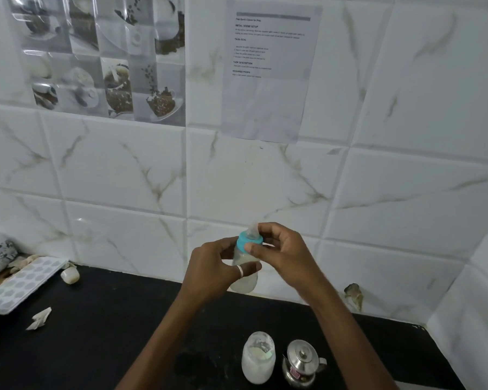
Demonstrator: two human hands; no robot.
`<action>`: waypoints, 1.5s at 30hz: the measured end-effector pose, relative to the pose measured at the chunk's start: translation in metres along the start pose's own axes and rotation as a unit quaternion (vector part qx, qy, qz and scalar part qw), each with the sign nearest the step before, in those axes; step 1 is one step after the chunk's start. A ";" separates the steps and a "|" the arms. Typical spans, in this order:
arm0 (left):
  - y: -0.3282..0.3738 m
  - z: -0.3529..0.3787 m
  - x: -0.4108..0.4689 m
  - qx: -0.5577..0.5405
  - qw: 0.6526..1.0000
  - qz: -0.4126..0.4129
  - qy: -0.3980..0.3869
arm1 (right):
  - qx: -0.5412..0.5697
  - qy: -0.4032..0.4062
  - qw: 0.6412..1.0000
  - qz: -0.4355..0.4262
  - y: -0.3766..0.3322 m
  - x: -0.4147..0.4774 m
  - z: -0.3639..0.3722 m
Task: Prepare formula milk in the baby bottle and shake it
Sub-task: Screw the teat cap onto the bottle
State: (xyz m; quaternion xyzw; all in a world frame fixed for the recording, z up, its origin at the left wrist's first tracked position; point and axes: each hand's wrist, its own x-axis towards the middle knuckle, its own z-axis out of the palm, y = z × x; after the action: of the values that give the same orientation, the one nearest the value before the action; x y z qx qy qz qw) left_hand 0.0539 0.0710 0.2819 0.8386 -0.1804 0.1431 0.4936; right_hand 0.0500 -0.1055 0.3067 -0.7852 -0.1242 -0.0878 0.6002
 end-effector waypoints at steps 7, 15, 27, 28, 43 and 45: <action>-0.001 0.002 -0.001 0.008 1.000 0.010 0.025 | -0.046 0.090 0.995 -0.018 0.008 -0.006 0.028; 0.000 -0.013 0.006 -0.028 0.999 -0.004 -0.034 | 0.010 -0.150 0.988 -0.021 -0.014 0.011 -0.014; -0.002 -0.006 0.002 0.035 0.997 0.005 0.066 | -0.047 0.128 0.990 -0.030 -0.012 -0.004 0.041; -0.003 -0.011 0.003 0.019 0.999 0.006 0.040 | -0.035 0.085 0.996 -0.019 -0.013 -0.002 0.034; 0.011 -0.011 -0.005 0.062 0.996 0.012 0.059 | 0.064 0.017 0.998 -0.013 -0.012 -0.004 0.027; 0.017 -0.002 -0.010 0.088 0.990 0.007 0.107 | 0.027 0.094 0.995 -0.023 -0.010 -0.008 0.041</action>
State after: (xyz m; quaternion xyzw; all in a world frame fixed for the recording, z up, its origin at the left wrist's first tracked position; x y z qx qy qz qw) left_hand 0.0372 0.0668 0.2916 0.8572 -0.1189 0.2507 0.4338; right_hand 0.0390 -0.0641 0.3026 -0.7543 -0.0872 -0.1715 0.6278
